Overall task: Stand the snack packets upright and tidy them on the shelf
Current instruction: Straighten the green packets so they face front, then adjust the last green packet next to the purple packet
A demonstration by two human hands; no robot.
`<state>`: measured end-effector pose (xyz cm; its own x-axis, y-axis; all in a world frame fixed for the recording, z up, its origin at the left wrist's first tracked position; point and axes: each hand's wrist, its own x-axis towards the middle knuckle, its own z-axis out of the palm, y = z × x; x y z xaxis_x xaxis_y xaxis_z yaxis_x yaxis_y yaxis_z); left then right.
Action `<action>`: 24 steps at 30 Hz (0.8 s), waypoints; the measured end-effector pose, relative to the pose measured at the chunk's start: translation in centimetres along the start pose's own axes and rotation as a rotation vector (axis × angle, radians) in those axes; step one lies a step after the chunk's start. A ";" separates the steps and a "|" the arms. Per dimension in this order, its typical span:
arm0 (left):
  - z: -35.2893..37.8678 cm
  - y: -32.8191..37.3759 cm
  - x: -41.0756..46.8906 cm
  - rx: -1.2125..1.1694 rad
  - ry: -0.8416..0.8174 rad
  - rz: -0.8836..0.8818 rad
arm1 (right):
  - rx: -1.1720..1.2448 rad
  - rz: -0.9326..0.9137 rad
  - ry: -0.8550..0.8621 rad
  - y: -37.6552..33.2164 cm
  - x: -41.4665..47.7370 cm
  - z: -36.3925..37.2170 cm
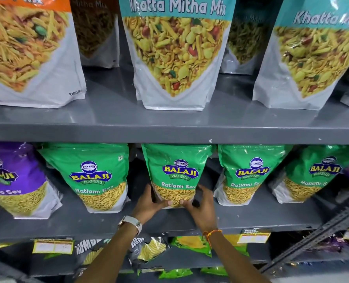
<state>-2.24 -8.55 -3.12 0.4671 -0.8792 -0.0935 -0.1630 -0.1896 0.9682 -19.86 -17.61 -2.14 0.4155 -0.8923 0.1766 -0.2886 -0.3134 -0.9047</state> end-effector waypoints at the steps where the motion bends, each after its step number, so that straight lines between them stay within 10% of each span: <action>1: -0.2 -0.4 -0.9 0.004 0.045 0.031 | -0.031 -0.055 0.062 0.0 -1.0 0.2; 6: -3.5 -2.0 -6.7 0.076 0.388 0.213 | -0.057 -0.223 -0.165 -3.2 -4.4 4.3; 13: -12.3 -2.4 -9.0 0.046 0.771 0.160 | 0.122 0.046 -0.447 -8.4 -2.9 11.1; 24: -17.3 -2.4 -5.4 -0.080 0.321 -0.061 | 0.128 0.056 -0.615 -7.6 0.0 15.9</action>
<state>10.72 4.20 -0.94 0.7258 -0.6824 -0.0866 -0.0635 -0.1918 0.9794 -3.90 -10.02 -1.41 0.8339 -0.5440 -0.0933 -0.2343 -0.1959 -0.9522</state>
